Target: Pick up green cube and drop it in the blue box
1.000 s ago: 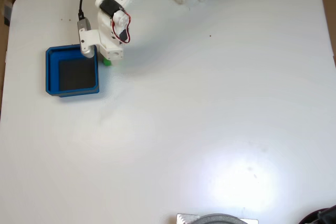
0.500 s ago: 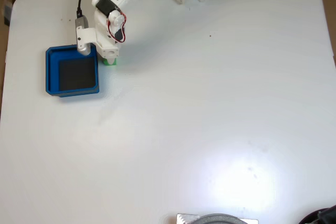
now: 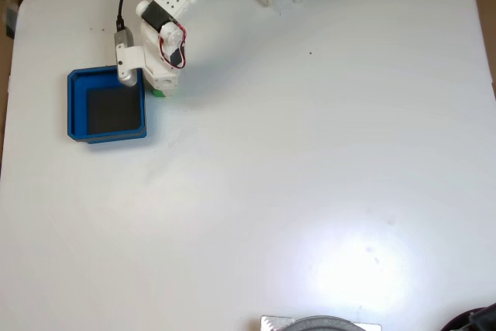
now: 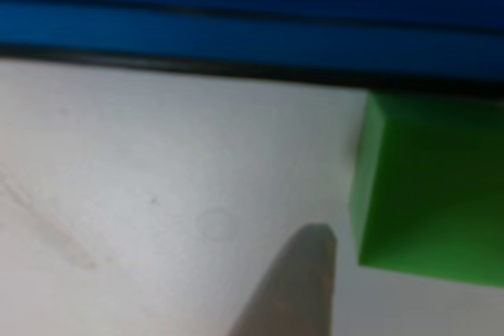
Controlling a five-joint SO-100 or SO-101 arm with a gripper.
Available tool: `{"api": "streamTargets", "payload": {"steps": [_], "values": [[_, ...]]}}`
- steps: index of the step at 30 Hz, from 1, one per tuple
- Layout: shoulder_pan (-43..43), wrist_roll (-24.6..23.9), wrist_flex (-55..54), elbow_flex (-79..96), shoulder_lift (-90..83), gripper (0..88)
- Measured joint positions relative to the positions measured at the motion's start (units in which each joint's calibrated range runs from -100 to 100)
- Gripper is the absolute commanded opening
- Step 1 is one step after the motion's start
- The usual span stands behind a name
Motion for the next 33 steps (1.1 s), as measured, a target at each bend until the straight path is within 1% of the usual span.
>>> {"api": "streamTargets", "payload": {"steps": [33], "values": [[0.0, 0.0, -0.3, 0.0, 0.6, 30.4]]}}
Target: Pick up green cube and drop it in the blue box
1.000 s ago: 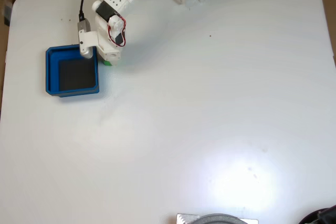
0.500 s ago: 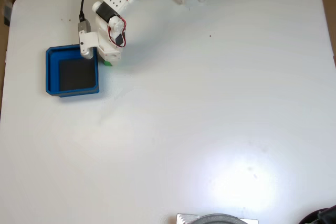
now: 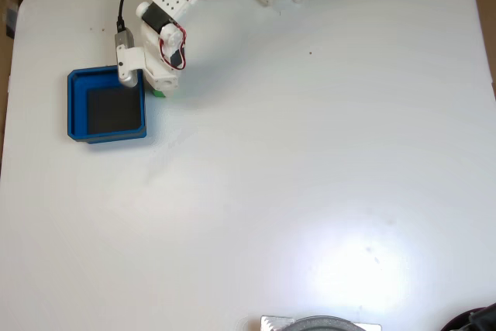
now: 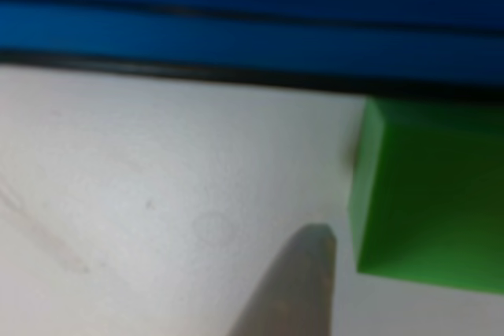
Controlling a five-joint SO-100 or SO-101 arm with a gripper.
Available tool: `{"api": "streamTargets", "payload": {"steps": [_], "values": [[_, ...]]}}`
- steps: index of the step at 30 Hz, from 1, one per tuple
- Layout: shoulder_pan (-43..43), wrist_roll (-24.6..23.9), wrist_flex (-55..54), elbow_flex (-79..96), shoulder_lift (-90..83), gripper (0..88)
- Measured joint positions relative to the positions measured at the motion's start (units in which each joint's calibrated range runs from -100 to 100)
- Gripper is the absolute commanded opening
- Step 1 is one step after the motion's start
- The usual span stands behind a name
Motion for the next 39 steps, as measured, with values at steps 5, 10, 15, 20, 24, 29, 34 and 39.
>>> {"api": "streamTargets", "payload": {"steps": [5, 10, 15, 20, 24, 29, 34, 39], "values": [[0.0, 0.0, 0.0, 0.0, 1.6, 30.4], [0.0, 0.0, 0.0, -0.1, 1.5, 30.4], [0.0, 0.0, 0.0, -0.1, 1.5, 30.1], [0.0, 0.0, 0.0, -0.1, 1.5, 24.1], [0.0, 0.0, 0.0, -0.1, 1.5, 16.4], [0.0, 0.0, 0.0, -0.1, 1.5, 9.9], [0.0, 0.0, 0.0, -0.1, 1.5, 6.5], [0.0, 0.0, 0.0, -0.1, 1.5, 6.3]]}}
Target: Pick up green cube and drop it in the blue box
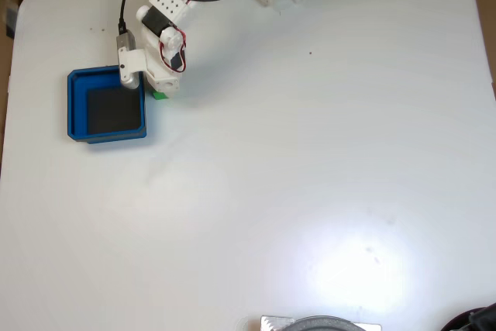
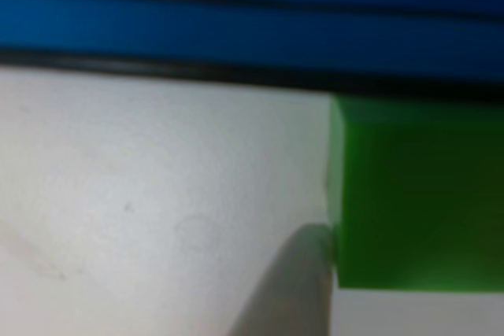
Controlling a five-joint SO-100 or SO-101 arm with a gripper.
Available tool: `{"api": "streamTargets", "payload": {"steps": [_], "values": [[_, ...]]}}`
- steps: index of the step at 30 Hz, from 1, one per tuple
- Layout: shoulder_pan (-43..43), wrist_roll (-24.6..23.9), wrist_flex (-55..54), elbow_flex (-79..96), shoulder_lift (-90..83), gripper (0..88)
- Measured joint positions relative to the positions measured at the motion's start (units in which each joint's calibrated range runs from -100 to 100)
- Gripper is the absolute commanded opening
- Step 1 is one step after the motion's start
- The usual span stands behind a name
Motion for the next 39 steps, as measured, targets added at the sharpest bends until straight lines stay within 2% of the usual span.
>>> {"api": "streamTargets", "payload": {"steps": [20, 39], "values": [[0.0, 0.0, 0.0, 0.0, -0.2, 6.3], [0.0, -0.1, 0.0, 0.1, -8.9, 6.3]]}}
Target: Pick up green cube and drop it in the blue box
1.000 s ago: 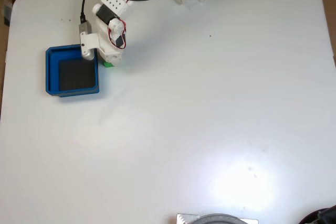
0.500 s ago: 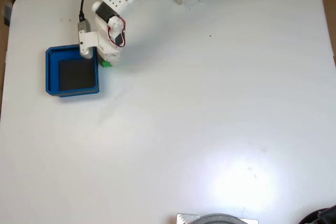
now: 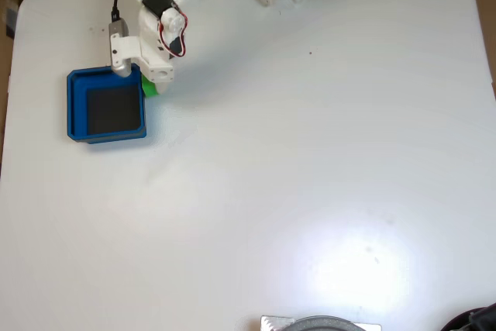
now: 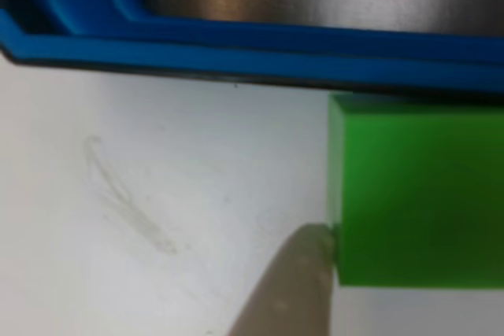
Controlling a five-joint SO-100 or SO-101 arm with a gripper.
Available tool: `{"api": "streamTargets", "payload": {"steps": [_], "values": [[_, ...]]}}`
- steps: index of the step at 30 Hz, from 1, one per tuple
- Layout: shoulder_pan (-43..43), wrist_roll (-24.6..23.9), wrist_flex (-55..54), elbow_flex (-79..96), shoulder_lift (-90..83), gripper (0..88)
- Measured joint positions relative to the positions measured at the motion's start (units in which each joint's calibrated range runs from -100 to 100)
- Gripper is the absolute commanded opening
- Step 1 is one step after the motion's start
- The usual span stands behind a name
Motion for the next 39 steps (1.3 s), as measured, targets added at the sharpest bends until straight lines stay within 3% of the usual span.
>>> {"api": "streamTargets", "payload": {"steps": [14, 39], "values": [[0.0, 0.3, 8.1, 0.0, -7.4, 6.3], [0.0, 0.3, 8.6, 0.0, -8.4, 6.3]]}}
